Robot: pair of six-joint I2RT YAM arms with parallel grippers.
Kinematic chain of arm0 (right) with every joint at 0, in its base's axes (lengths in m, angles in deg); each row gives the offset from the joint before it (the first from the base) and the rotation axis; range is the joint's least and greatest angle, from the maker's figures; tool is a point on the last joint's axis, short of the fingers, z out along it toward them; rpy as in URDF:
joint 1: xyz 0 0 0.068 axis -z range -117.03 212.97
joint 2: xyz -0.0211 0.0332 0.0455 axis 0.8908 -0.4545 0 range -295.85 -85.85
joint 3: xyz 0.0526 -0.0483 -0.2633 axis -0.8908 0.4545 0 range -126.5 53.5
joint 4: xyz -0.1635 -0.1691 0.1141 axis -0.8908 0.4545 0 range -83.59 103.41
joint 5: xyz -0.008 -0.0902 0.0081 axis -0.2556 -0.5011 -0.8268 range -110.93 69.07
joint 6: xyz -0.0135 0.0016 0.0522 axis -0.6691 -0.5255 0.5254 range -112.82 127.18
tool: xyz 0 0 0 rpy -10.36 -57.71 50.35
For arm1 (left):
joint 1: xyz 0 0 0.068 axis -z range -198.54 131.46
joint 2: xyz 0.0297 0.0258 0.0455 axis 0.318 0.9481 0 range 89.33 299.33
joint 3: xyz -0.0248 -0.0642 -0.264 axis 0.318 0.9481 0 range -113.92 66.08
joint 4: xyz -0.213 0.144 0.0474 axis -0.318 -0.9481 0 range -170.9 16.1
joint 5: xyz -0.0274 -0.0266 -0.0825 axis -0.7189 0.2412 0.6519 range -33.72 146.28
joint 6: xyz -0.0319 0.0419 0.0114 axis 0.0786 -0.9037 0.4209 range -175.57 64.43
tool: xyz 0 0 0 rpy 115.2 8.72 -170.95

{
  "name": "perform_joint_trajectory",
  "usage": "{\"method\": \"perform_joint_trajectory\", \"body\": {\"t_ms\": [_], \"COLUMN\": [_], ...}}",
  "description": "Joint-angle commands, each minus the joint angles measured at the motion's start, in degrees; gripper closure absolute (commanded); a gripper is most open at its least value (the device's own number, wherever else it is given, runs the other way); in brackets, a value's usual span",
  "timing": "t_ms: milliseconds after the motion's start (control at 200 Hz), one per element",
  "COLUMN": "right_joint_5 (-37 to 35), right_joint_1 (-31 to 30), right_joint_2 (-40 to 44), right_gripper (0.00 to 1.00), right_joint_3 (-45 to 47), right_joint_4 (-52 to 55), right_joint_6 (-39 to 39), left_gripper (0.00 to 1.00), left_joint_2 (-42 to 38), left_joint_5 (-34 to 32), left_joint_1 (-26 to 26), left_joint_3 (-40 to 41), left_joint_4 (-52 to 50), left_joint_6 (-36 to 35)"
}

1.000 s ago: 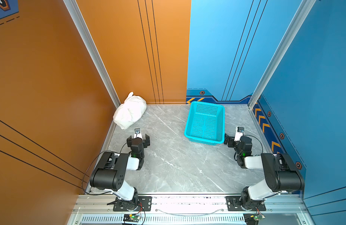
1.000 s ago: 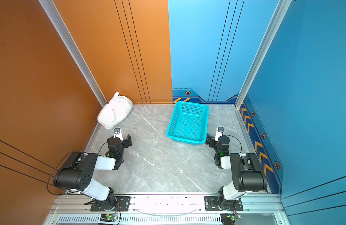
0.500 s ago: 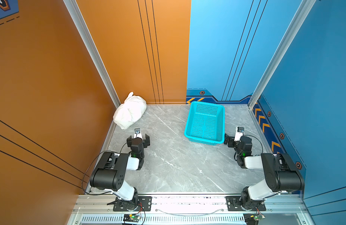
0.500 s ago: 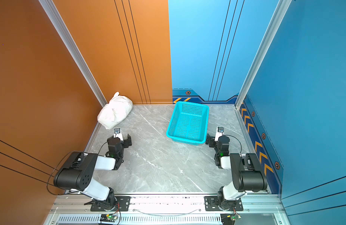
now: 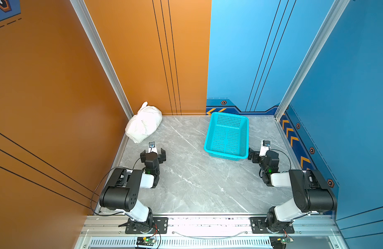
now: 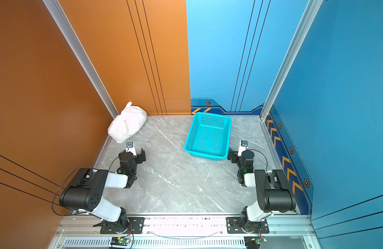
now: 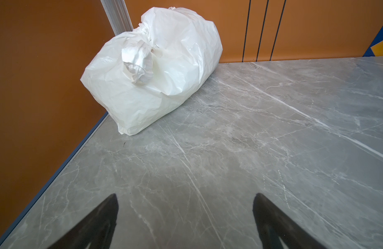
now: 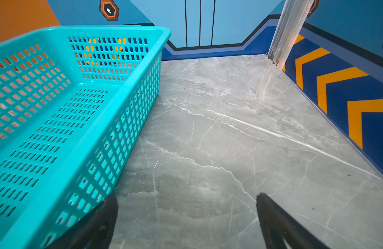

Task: Untie the knot of the plastic bag and take out the fruit
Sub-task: Move the basket to the top-left of the table.

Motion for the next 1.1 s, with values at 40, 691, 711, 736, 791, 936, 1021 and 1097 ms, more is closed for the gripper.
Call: {"method": "perform_joint_trajectory", "body": {"t_ms": [40, 691, 711, 736, 791, 936, 1021, 1097], "right_joint_5": [0.2, -16.7, -16.7, -16.9, -16.0, -13.2, -13.0, -12.5], "right_joint_1": [-0.4, -11.3, -12.5, -14.1, -17.3, -24.1, -27.0, -28.7], "right_joint_2": [-0.2, 12.7, 12.0, 10.8, 8.1, -1.5, -7.9, -13.5], "right_gripper": [0.0, 0.0, 0.0, 0.0, 0.0, 0.0, 0.0, 0.0], "right_joint_3": [-0.6, -39.7, -41.0, -42.6, -46.3, -56.0, -61.5, -67.1], "right_joint_4": [-0.7, 71.7, 73.4, 75.1, 78.5, 84.2, 86.0, 87.8], "right_joint_6": [0.4, 5.8, 6.2, 6.6, 8.1, 11.1, 11.9, 12.7], "left_gripper": [0.02, 0.02, 0.02, 0.02, 0.02, 0.02, 0.02, 0.02], "left_joint_2": [0.2, -22.1, -22.2, -22.3, -22.5, -22.7, -22.9, -23.0], "left_joint_5": [1.0, 14.6, 15.1, 16.0, 17.3, 20.5, 22.1, 22.7], "left_joint_1": [-0.5, 1.3, 1.7, 2.1, 3.2, 5.3, 5.8, 6.5], "left_joint_3": [-0.9, -24.4, -24.9, -25.3, -26.2, -26.7, -26.5, -26.3], "left_joint_4": [-0.7, -55.1, -56.1, -57.1, -58.9, -61.2, -61.4, -61.4], "left_joint_6": [0.3, 11.0, 11.9, 13.0, 15.1, 20.2, 23.0, 24.0]}}
